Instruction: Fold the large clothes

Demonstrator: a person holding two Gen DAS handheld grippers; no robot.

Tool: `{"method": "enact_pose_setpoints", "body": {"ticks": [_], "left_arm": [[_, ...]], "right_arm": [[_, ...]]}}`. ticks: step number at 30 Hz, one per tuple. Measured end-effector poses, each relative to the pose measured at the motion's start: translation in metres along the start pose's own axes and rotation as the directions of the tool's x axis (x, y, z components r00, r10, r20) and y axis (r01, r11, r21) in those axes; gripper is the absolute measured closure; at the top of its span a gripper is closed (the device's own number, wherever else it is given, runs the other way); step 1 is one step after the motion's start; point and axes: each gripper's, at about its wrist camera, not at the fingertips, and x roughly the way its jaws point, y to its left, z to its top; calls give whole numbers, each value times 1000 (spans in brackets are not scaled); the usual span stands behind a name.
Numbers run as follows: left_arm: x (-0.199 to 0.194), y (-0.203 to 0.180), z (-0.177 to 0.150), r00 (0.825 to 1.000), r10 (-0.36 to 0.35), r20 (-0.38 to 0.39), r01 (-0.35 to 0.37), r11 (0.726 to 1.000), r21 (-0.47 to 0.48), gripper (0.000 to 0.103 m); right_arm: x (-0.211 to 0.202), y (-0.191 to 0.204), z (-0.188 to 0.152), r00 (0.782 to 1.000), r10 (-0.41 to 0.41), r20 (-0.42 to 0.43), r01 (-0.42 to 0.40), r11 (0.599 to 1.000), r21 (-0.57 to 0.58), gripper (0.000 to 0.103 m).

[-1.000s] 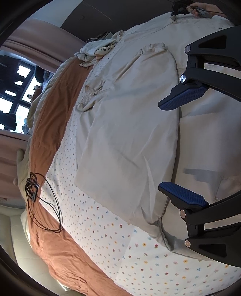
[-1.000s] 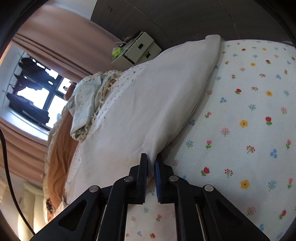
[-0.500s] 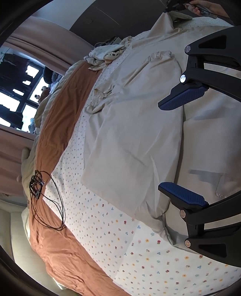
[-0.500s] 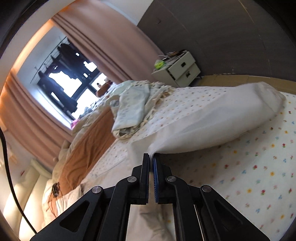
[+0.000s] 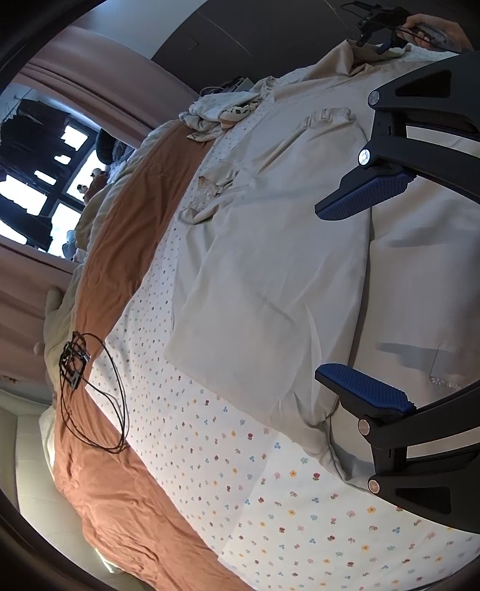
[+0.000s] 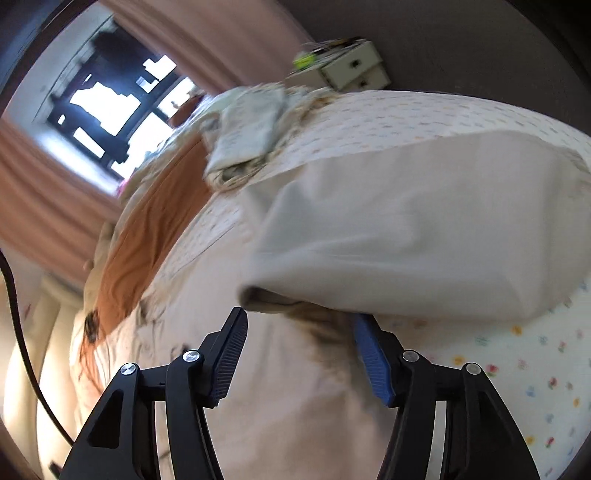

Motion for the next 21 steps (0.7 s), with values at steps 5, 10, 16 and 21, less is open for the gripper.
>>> {"method": "enact_pose_setpoints", "body": {"ticks": [5,10,16,21], "left_arm": [[3,0,-2,1000,6,-7,-6,1000,-5,22],[6,0,-3,1000,12,-13,-12,1000,-10,22],[9,2,-4,1000,13,-23,-13,1000,-19,22],[8,2,-4,1000,9,-24,-10,1000,-23,22]], "right_arm": [[-29,-59,8,993,-43,107,18,976,218,42],[-37,-99,6,987,-109,117,62,935,349,42],[-34,-115,2,987,-122,103,70,912,405,42],[-26,-123,10,979,-124,163,52,920,390,47]]}}
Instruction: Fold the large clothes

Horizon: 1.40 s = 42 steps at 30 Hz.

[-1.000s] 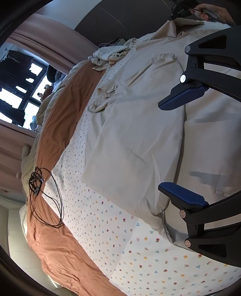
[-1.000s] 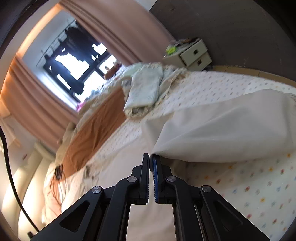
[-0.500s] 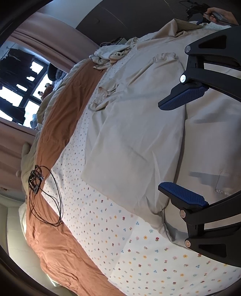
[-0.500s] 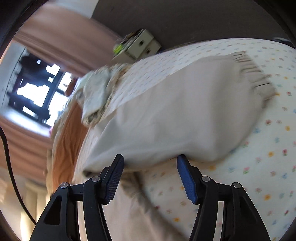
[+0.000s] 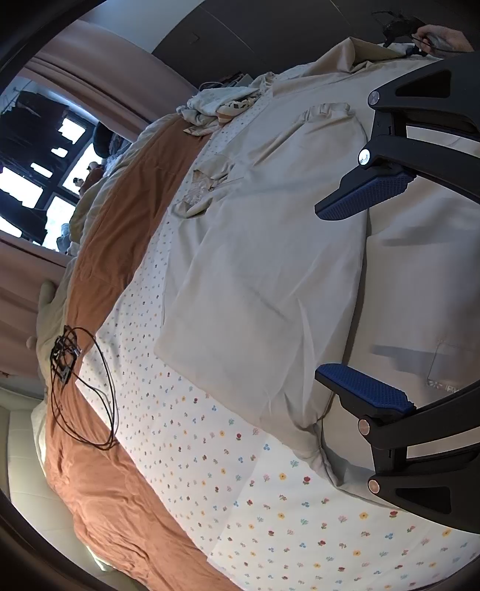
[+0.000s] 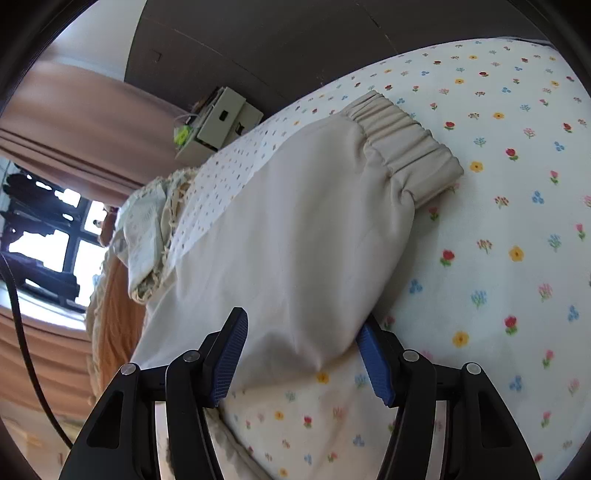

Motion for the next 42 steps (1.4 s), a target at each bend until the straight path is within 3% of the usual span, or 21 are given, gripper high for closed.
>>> {"method": "enact_pose_setpoints", "body": {"ticks": [1,2,3,6,8,12,16,22,33,42], "left_arm": [[-1,0,0,1000,-2,1,2,1000,-3,22],[-2,1,0,1000,-3,4,3,1000,-7,22],[-3,1,1,1000,-4,8,4,1000,-11,22],[-8,5,4,1000,-16,18,17,999,-34,22],[-13,10,6,999,-34,26,36,998,-56,22],[-23,21,11,998,-35,49,39,995,-90,22],[-30,30,15,997,-44,63,51,991,-123,22],[-43,43,20,995,-33,91,45,990,-136,22],[-49,72,27,994,-53,94,71,975,-211,22],[-51,91,32,996,-27,87,48,969,-244,22]], "right_arm": [[1,0,3,1000,-8,17,8,1000,-8,53],[4,0,7,999,-31,29,31,999,-14,77],[5,-2,10,999,-34,25,35,999,-11,91],[-6,2,12,998,46,44,-47,999,18,93],[-21,23,9,994,74,80,-69,996,-55,94],[-55,73,-5,972,205,115,-182,966,-182,95],[-83,128,-34,939,333,86,-292,904,-311,95],[-107,190,-88,895,445,33,-387,811,-440,95],[-105,260,-183,863,490,-127,-477,704,-527,95],[-70,291,-269,857,422,-297,-512,627,-587,95]]}}
